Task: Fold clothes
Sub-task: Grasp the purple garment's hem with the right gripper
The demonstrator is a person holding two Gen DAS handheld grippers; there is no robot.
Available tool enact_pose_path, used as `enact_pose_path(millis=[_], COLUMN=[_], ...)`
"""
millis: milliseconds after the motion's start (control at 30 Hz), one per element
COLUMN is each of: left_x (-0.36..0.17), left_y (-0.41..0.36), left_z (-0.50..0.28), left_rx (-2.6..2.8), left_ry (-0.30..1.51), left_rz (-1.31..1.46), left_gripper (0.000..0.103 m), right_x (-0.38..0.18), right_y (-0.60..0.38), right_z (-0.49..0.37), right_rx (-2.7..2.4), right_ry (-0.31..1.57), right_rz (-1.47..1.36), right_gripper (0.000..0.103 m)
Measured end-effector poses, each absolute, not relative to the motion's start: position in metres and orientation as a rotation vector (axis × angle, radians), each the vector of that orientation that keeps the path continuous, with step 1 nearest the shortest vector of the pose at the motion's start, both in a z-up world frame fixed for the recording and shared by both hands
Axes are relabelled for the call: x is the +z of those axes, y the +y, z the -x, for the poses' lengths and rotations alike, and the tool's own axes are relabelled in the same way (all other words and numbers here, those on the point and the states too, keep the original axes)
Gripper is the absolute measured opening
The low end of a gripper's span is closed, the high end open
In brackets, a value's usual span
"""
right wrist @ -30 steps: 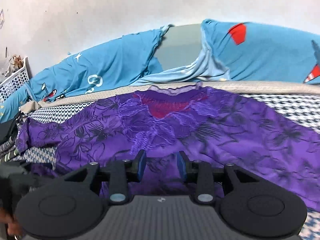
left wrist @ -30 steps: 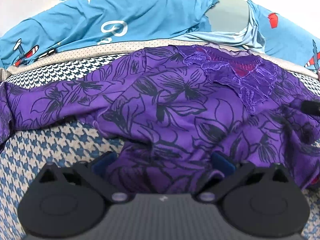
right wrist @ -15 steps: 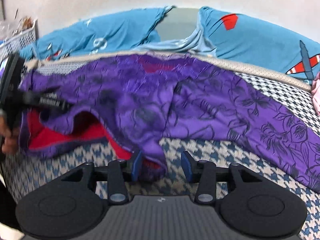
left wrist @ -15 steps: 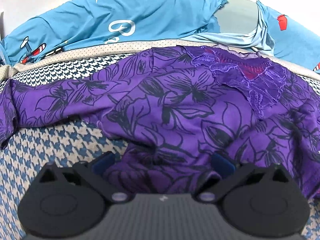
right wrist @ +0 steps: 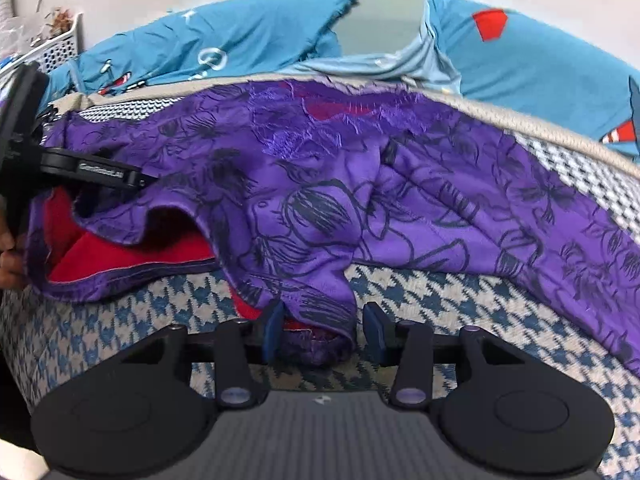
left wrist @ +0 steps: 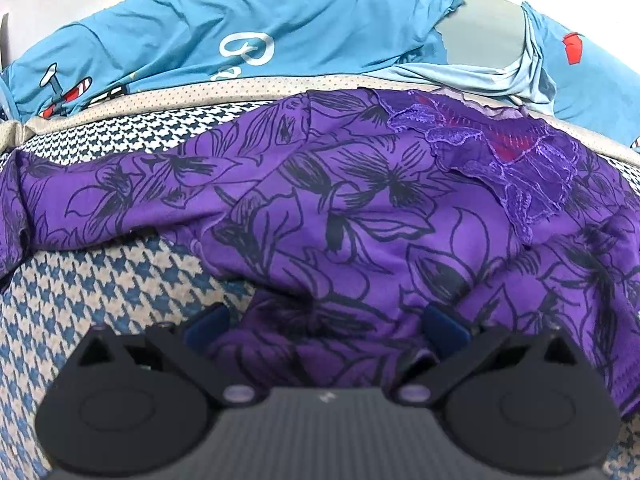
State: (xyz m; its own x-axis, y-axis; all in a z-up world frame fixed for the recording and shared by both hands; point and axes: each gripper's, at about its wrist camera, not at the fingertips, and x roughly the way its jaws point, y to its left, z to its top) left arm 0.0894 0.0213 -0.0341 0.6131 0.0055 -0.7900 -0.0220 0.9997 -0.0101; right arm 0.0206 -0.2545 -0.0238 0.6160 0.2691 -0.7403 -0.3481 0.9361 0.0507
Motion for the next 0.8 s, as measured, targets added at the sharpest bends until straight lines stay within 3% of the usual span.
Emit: enact_pose_path(millis=[133,200,300,800], left_x=[-0.032,-0.031,-0.029,0.01], left_y=[0.022,0.022,0.023,0.038], left_z=[-0.087,-0.085,-0.082,0.025], left_rx=[0.006,-0.003,-0.017,-0.156], left_ry=[0.905,0.9,0.892,0.741], left_rz=[0.021,0.024,0.029,0.029], left_gripper=[0.103,0.103,0.103,0.103], right_x=[-0.027,-0.028,-0.024,0.046], right_y=[-0.248,-0.246,-0.249,-0.295], right_z=[-0.021,-0.02,-0.015,0.07], right_rx=[0.355,0.364,0.351,0.195], right_ry=[0.828,0.82,0.806,0.523], right_rz=[0.116,0.119,0.097,-0.166], right_gripper=[0.037,0.017,0.007,0.006])
